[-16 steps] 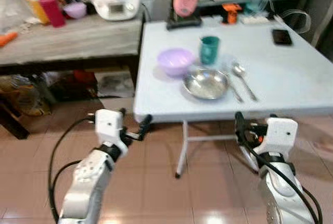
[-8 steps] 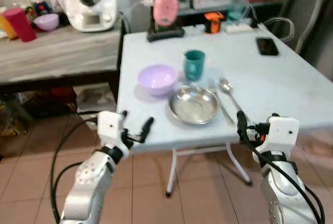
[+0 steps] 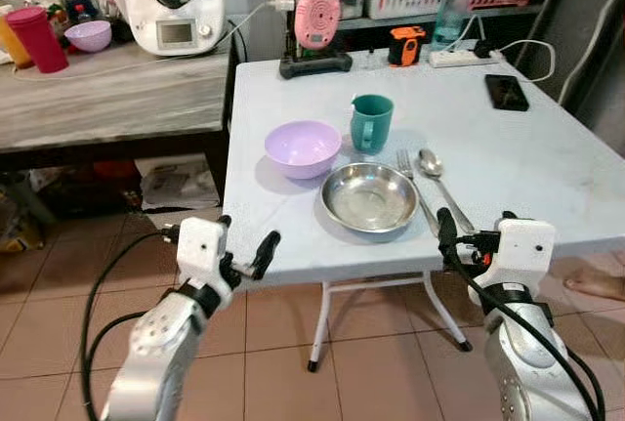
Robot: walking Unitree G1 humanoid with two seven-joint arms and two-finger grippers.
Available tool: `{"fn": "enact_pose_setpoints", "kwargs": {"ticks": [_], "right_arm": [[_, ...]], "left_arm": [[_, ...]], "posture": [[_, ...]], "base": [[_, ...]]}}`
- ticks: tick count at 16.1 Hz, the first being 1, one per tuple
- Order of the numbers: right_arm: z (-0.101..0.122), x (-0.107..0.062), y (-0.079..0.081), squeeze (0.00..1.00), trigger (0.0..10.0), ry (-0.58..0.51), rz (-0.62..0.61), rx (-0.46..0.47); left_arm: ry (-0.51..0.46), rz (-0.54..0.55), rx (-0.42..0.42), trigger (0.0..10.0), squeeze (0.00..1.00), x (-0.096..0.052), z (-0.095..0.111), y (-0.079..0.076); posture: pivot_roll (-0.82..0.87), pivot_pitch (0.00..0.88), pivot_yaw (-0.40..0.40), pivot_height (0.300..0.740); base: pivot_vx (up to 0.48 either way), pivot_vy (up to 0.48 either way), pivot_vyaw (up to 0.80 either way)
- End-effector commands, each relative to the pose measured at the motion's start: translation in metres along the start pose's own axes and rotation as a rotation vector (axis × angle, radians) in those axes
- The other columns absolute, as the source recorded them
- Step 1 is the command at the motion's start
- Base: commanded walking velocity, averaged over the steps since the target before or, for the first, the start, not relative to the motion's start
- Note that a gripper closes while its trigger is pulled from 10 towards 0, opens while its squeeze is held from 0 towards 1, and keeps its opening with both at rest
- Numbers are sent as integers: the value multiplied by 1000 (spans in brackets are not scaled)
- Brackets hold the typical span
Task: Setting the table
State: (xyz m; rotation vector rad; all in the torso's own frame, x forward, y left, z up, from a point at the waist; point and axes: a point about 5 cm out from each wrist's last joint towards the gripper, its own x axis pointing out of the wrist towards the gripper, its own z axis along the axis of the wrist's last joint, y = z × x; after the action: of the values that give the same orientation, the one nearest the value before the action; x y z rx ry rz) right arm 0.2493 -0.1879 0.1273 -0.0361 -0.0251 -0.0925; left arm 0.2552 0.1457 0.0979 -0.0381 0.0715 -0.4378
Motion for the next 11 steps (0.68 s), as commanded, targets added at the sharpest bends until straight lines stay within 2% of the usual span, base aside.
{"fn": "enact_pose_setpoints", "kwargs": {"ticks": [1,5,7,9,11], "right_arm": [[6,3,-7,0,10000,-12,-19,6],[14,10,-24,0,10000,-11,-39,18],[17,15,-24,0,10000,-6,0,30],[23,23,-25,0,10000,-10,29,78],[30,34,-19,0,10000,-19,77,129]], "left_arm": [[-11,-65,49,10000,0,-3,4,-5],[-4,-129,83,10000,0,-6,6,-6],[-6,-153,98,10000,0,-6,7,-7],[-7,-181,115,10000,0,-6,9,-10],[-10,-184,119,10000,0,-6,10,-12]], "posture": [[-221,64,50,740],[-235,93,59,740],[-240,108,70,740],[-239,122,82,740],[-235,131,90,740]], "base": [[0,0,0],[0,0,0],[0,0,0],[0,0,0],[0,0,0]]}}
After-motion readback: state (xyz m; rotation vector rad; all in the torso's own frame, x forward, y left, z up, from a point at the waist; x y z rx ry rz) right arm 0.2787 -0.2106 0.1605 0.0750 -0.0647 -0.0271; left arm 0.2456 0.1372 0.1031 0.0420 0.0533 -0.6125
